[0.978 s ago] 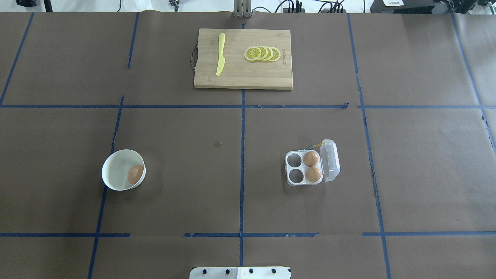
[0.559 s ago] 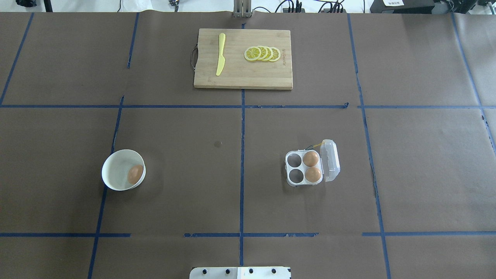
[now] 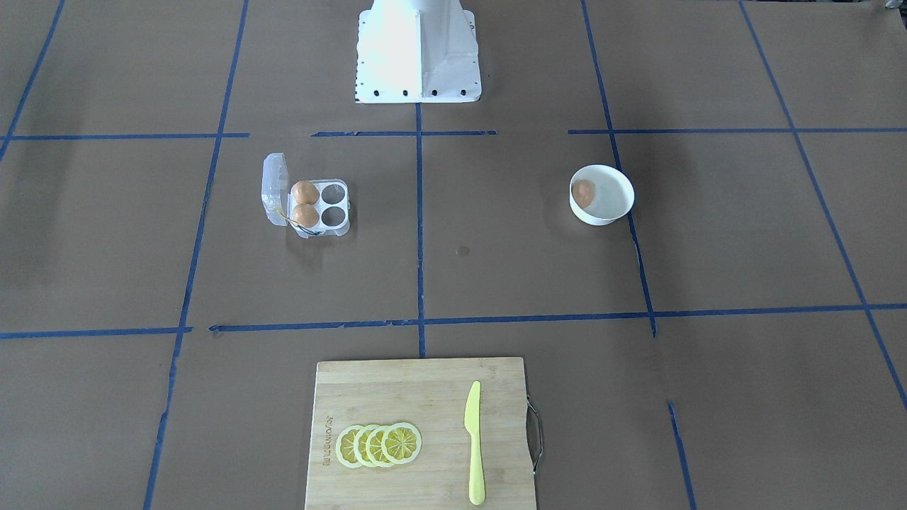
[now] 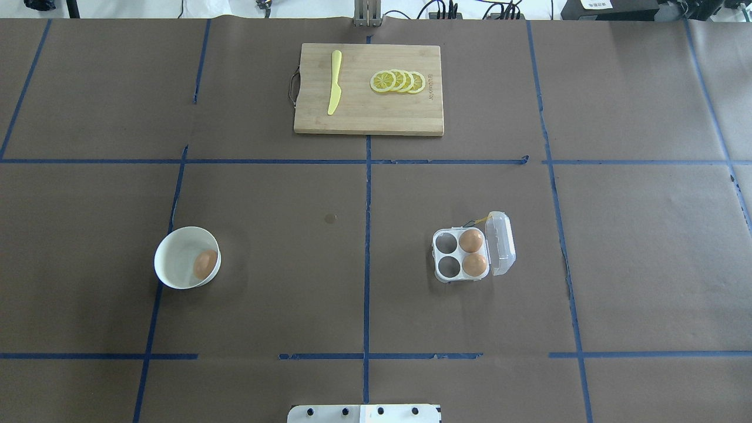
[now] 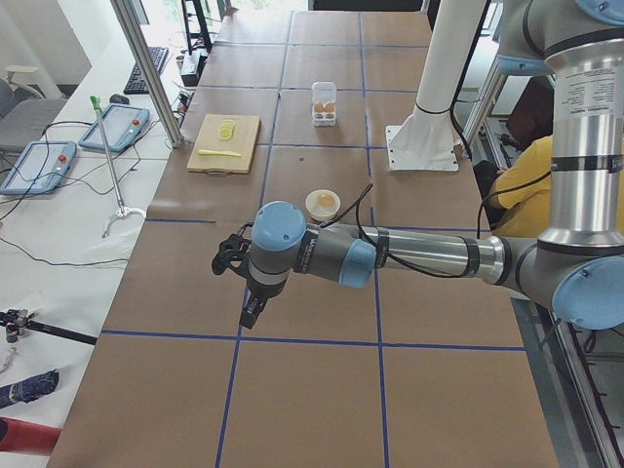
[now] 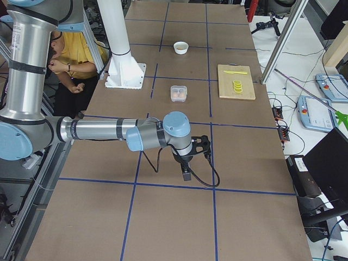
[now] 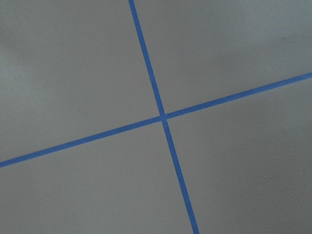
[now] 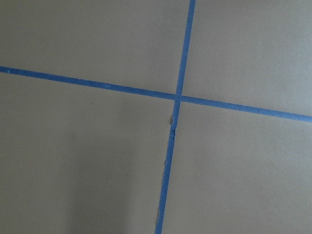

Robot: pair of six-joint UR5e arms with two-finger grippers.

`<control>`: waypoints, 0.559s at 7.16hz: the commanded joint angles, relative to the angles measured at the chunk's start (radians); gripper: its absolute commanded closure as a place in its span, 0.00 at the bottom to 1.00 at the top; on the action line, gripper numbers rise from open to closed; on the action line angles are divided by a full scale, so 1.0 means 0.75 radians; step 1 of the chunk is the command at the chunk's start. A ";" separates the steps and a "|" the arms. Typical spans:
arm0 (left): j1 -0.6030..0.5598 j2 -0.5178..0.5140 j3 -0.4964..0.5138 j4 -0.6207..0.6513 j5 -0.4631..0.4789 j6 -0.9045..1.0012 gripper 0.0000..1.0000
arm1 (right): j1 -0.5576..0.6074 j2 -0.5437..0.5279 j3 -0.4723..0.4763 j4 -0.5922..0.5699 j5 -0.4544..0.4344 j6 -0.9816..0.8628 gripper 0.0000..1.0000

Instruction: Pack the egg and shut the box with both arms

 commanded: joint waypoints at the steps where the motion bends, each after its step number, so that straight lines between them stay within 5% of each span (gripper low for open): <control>1: 0.005 -0.032 0.090 -0.468 -0.006 -0.029 0.00 | 0.000 0.007 0.005 0.019 0.053 0.016 0.00; 3: 0.001 -0.026 0.100 -0.631 -0.085 -0.121 0.00 | 0.000 0.007 -0.002 0.081 0.153 0.078 0.00; 4: 0.013 0.037 0.094 -0.867 -0.134 -0.160 0.00 | -0.008 0.011 0.004 0.087 0.155 0.097 0.00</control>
